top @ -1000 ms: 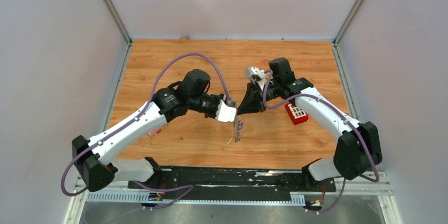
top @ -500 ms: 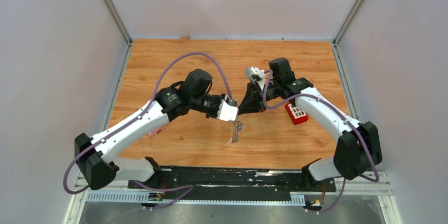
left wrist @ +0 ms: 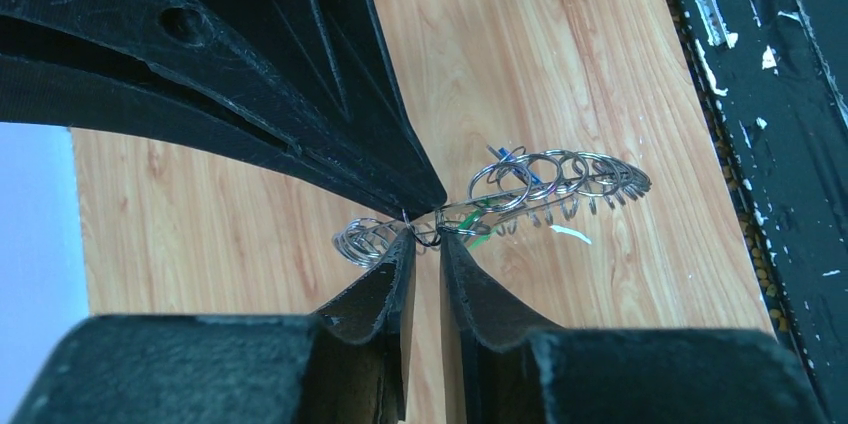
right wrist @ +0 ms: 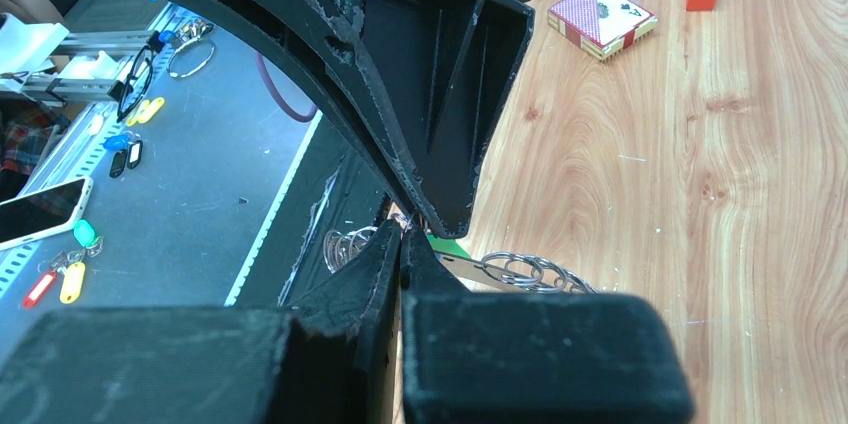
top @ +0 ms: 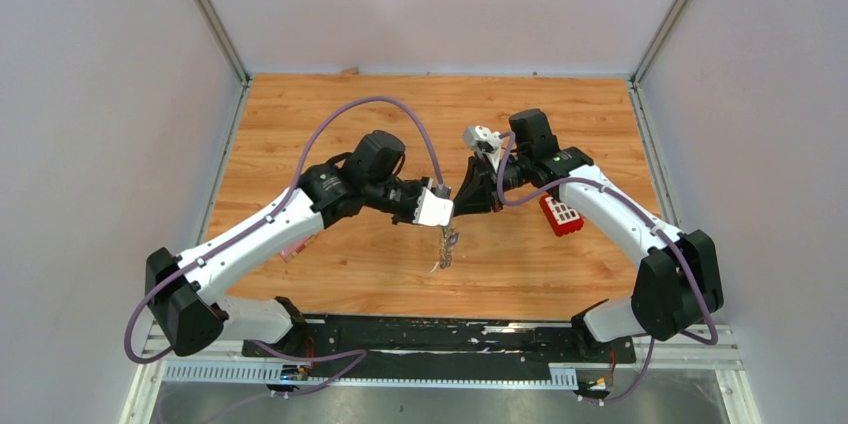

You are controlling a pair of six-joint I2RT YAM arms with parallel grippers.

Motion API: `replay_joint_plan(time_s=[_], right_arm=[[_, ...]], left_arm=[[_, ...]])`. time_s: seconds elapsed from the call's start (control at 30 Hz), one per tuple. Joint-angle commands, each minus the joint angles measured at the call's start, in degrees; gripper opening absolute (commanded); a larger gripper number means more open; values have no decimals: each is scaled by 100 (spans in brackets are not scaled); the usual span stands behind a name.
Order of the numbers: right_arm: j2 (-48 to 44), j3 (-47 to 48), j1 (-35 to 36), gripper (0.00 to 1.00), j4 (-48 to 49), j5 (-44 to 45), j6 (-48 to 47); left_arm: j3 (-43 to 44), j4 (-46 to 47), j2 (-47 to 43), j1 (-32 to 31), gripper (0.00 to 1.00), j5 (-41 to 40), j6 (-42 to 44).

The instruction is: Put the keys on the keyring

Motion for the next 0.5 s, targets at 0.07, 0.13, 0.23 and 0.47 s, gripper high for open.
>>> replay_joint_plan(time_s=[0.07,0.13,0.23,0.47], right_arm=[[-37,110,33,0,382,-136,55],[-57,92,39,0,407,-64,57],[-77,63,42,0,458,2,77],[-178,-32,64,0,559,211,36]], left_arm=[[157,176,98,24,20,195,-293],[184,179,120,24,18,191,-352],[189,230,122,24,14,157,-447],[189,444,127,24,0,18,-905]])
